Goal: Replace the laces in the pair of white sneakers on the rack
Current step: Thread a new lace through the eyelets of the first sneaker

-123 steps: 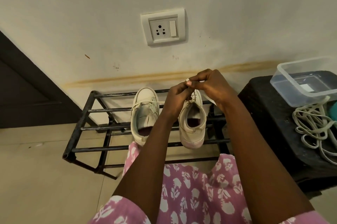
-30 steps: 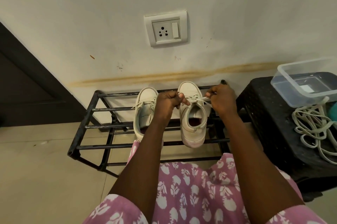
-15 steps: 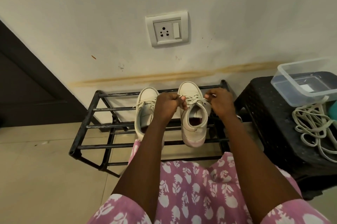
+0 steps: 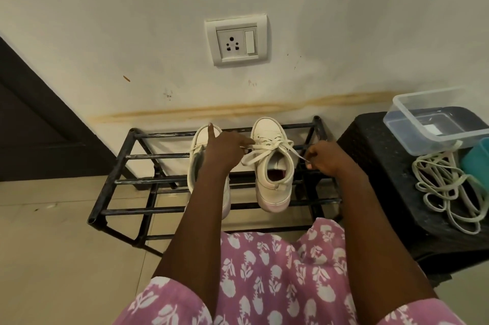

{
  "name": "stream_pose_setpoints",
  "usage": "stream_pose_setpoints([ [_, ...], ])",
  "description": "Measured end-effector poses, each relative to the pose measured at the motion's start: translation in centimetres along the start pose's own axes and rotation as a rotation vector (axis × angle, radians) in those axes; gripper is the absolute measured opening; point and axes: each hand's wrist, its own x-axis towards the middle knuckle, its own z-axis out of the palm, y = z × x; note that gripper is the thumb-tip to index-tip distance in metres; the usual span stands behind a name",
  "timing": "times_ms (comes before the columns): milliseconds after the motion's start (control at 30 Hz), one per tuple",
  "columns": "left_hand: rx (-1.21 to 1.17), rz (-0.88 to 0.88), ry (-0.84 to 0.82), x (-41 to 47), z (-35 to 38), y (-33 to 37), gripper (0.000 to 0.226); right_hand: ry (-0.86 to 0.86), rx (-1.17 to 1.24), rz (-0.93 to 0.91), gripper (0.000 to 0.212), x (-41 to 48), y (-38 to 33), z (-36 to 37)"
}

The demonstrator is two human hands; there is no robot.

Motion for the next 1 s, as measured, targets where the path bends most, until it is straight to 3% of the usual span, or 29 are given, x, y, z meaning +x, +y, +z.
stream_pose_setpoints([
  [133,-0.120,0.004,0.006,0.3,-1.0,-0.4,0.017,0.029,0.136,-0.050,0.014,-0.5,0.4,-0.8],
  [200,-0.302,0.012,0.031,0.2,-1.3,-0.9,0.016,0.041,0.401,-0.100,0.008,-1.0,0.8,-1.7],
  [367,-0.874,0.030,0.160,-0.4,-1.8,0.3,0.015,-0.011,1.179,-0.205,0.019,-1.9,0.9,-2.2],
  [567,-1.333,0.029,0.078,0.2,-1.1,4.9,0.024,-0.064,1.611,-0.370,0.019,-0.9,-1.1,-1.4],
  [667,-1.429,-0.028,0.054,0.4,-0.9,5.8,0.025,-0.019,1.562,-0.417,0.018,-0.8,-2.0,-1.3],
  [800,-1.322,-0.059,0.023,0.7,-0.8,5.6,0.025,0.109,1.284,-0.408,0.033,-0.7,-2.1,-1.9],
  [900,-1.217,-0.066,0.013,0.8,-0.7,5.6,0.025,0.201,1.092,-0.378,0.021,-0.5,-2.7,-2.0],
  [1000,-1.142,-0.061,0.005,0.8,-0.8,5.7,0.022,0.241,1.064,-0.377,0.017,-0.4,-3.8,-1.9],
])
